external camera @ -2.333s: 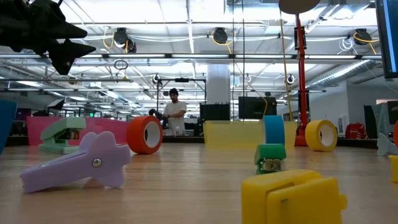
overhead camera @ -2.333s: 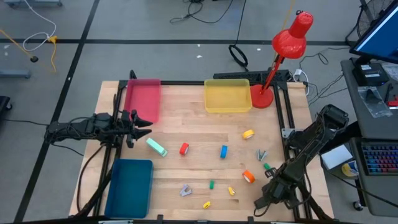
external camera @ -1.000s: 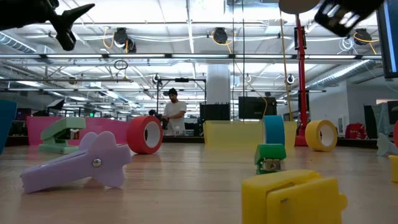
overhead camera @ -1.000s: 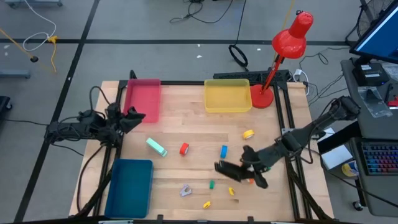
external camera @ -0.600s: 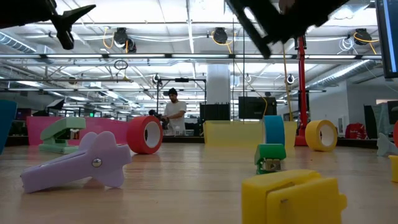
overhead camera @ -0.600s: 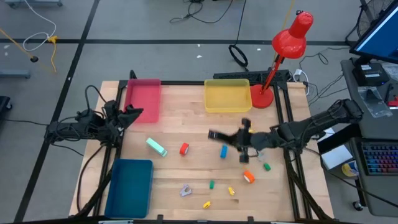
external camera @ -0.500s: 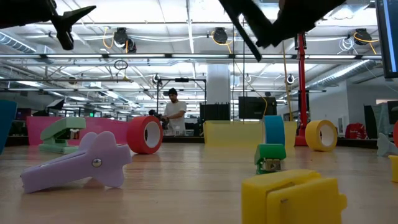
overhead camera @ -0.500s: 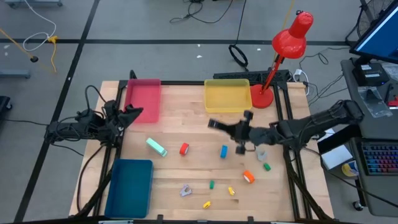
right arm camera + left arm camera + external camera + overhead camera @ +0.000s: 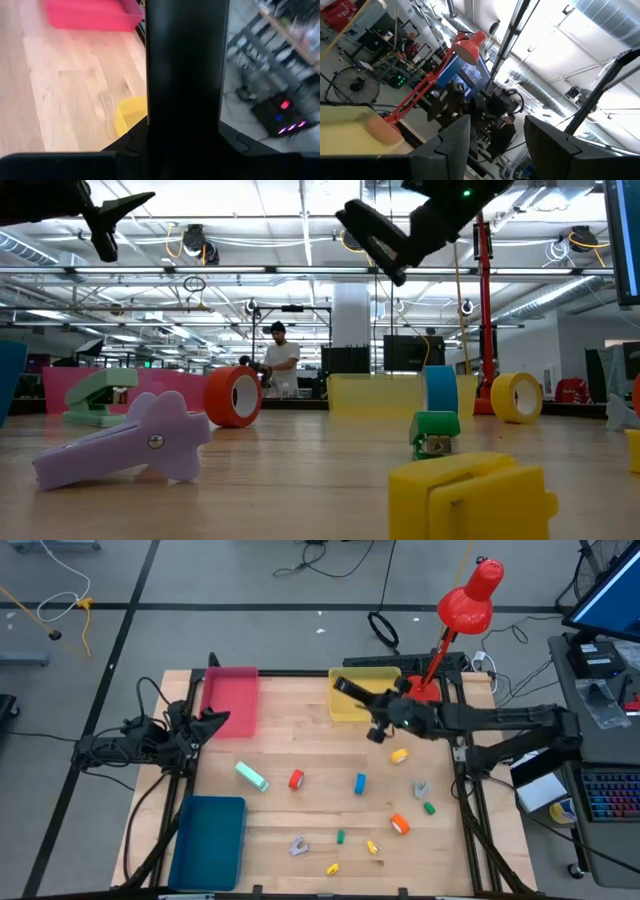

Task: Pick and place Stapler, Stapler remover, tape
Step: Put the big black stapler into the yellow bin

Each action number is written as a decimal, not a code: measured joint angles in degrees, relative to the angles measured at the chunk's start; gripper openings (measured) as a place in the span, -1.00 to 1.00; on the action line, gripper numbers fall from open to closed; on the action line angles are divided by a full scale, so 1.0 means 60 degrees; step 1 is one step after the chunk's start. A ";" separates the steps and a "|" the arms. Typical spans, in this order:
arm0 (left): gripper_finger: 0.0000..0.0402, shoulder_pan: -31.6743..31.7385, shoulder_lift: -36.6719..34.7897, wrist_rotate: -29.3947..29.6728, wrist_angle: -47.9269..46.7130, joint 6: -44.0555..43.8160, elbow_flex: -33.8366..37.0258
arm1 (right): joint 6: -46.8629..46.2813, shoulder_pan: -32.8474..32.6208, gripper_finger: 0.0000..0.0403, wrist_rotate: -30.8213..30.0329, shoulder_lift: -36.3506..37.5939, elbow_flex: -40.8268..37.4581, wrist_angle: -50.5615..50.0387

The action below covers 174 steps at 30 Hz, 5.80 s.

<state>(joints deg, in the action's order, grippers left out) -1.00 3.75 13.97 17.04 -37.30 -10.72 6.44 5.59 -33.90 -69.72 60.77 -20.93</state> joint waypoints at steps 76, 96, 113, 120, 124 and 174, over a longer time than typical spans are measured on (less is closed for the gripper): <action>-0.07 -0.0003 0.0000 0.0703 -0.0082 0.0404 0.0000 | 0.2494 0.4826 -0.39 0.2406 -0.4251 0.1498 -0.2333; -0.07 -0.0002 0.0000 0.0701 -0.0077 0.0353 -0.0001 | 0.3864 0.5283 -0.39 0.3205 -0.5437 0.1498 -0.2603; -0.07 -0.0001 0.0000 0.0955 -0.0079 0.0355 0.0000 | 0.4155 0.6131 -0.39 0.3987 -0.5424 0.1945 -0.3337; -0.07 -0.0001 -0.0002 0.1124 -0.0078 0.0412 -0.0002 | 0.4900 0.6171 -0.39 0.4195 -0.5424 0.2467 -0.3229; -0.07 -0.0002 0.0000 0.1124 -0.0078 0.0419 -0.0001 | 0.5146 0.6247 -0.39 0.4158 -0.5725 0.2467 -0.3293; -0.07 -0.0001 -0.0004 0.1120 -0.0073 0.0419 0.0000 | 0.6375 0.5471 0.11 0.1276 -0.6620 0.3290 -0.3282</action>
<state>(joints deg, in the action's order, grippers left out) -1.01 3.73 20.69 16.60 -34.79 -10.72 44.69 38.41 -26.24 -109.44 80.51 -40.62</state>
